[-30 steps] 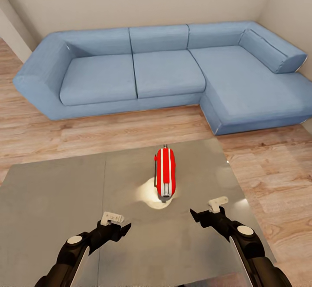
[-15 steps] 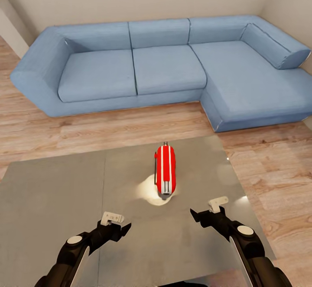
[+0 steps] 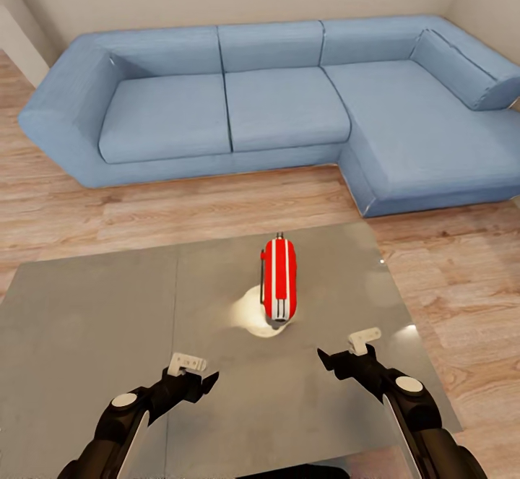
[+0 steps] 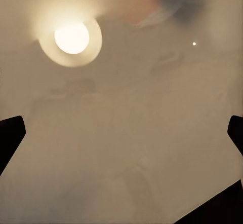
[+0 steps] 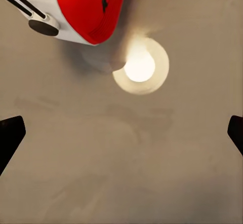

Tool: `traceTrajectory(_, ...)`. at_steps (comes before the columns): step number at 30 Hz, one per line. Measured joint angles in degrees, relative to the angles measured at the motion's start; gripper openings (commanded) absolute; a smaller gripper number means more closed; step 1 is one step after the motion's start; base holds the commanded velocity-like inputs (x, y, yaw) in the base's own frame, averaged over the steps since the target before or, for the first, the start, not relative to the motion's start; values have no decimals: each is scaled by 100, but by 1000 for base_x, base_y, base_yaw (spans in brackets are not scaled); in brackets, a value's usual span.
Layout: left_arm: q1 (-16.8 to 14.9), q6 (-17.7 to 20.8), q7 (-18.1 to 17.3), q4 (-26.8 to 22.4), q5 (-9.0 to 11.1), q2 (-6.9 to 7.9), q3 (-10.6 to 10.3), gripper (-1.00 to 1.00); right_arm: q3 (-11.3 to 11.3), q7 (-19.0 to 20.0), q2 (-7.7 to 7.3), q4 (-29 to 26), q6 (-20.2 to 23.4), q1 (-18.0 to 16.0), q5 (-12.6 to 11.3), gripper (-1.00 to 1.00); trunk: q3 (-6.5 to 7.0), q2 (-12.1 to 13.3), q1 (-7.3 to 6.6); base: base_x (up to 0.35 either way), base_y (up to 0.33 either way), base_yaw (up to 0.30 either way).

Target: Turn on the radio receiver that's on the table in the living room.

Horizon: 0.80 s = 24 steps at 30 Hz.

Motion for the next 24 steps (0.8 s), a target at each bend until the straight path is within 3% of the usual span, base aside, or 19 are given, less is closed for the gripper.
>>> traceTrajectory(6,0,-2,-17,0,17,0,0,100,0,1,0,-2,0,0,0,100,-56,0,0,0,0,60)
traceTrajectory(12,0,-13,-401,-1,5,5,0,100,0,6,0,-2,-7,0,-3,100,-99,0,0,0,0,27)
traceTrajectory(20,0,-19,-426,0,2,6,0,100,-8,4,2,-2,-12,0,-1,100,-105,0,0,0,0,-1)
traceTrajectory(24,0,-20,-428,0,1,7,0,100,-28,-49,12,-2,0,0,-1,100,-111,0,0,0,0,-184)
